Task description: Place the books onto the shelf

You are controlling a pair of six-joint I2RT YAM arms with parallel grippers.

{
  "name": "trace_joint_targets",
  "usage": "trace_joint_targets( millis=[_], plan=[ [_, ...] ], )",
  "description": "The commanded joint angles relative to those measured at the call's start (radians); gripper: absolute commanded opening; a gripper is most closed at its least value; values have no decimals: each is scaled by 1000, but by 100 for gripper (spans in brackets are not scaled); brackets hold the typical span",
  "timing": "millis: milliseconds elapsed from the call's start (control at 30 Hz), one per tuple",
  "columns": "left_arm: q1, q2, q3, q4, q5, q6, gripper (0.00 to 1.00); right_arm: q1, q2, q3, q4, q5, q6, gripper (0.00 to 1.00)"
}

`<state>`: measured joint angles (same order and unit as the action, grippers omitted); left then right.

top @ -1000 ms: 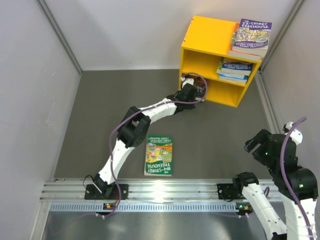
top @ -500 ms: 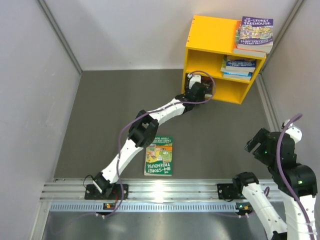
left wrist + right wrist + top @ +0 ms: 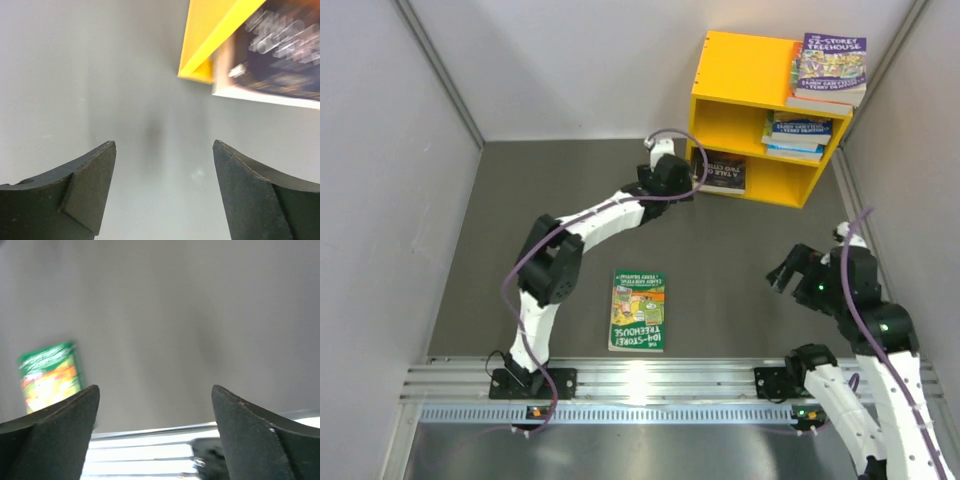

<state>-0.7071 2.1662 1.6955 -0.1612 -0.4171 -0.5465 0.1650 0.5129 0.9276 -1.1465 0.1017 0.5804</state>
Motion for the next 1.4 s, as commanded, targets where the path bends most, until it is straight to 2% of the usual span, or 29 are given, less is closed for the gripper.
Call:
trace_joint_targets(
  millis=[0, 100, 133, 167, 233, 267, 400, 467, 633, 900, 1033, 1100, 1167, 1200, 1267, 1300, 1367],
  plan=[
    [4, -222, -36, 18, 10, 5, 85, -4, 67, -120, 290, -393, 9, 95],
    [38, -293, -36, -148, 20, -35, 88, -4, 139, -239, 499, -586, 100, 100],
    [67, -305, -39, -294, 35, -84, 88, -1, 163, -260, 543, -624, 134, 100],
    [83, -330, -60, -363, 53, -113, 88, 2, 208, -300, 604, -658, 151, 100],
    [119, -361, -126, -492, 138, -168, 87, 19, 278, -309, 689, -686, 165, 100],
    [123, -409, -233, -509, 162, -177, 85, 28, 300, -318, 714, -689, 170, 100],
    [124, -584, -517, -520, 259, -259, 85, 103, 426, -364, 888, -709, 226, 100],
    [124, -693, -655, -512, 300, -311, 85, 186, 507, -406, 973, -705, 291, 100],
    [124, -894, -830, -483, 394, -326, 90, 368, 677, -479, 1274, -643, 453, 100],
    [118, -979, -1030, -388, 560, -349, 91, 476, 932, -504, 1556, -600, 547, 100],
    [109, -912, -1099, -331, 578, -357, 91, 537, 1079, -460, 1621, -585, 587, 100],
    [103, -881, -1117, -299, 584, -363, 88, 545, 1104, -452, 1624, -571, 596, 100],
    [101, -849, -1142, -212, 616, -383, 81, 548, 1124, -454, 1630, -563, 610, 100],
    [100, -838, -1146, -183, 626, -391, 69, 551, 1128, -457, 1637, -563, 615, 100],
    [100, -807, -1146, -117, 647, -402, 51, 553, 1135, -476, 1671, -562, 636, 100],
    [100, -800, -1145, -100, 649, -406, 31, 553, 1132, -489, 1685, -562, 647, 100],
    [101, -784, -1154, -52, 665, -429, 9, 554, 1127, -515, 1719, -565, 667, 100]
  ],
)
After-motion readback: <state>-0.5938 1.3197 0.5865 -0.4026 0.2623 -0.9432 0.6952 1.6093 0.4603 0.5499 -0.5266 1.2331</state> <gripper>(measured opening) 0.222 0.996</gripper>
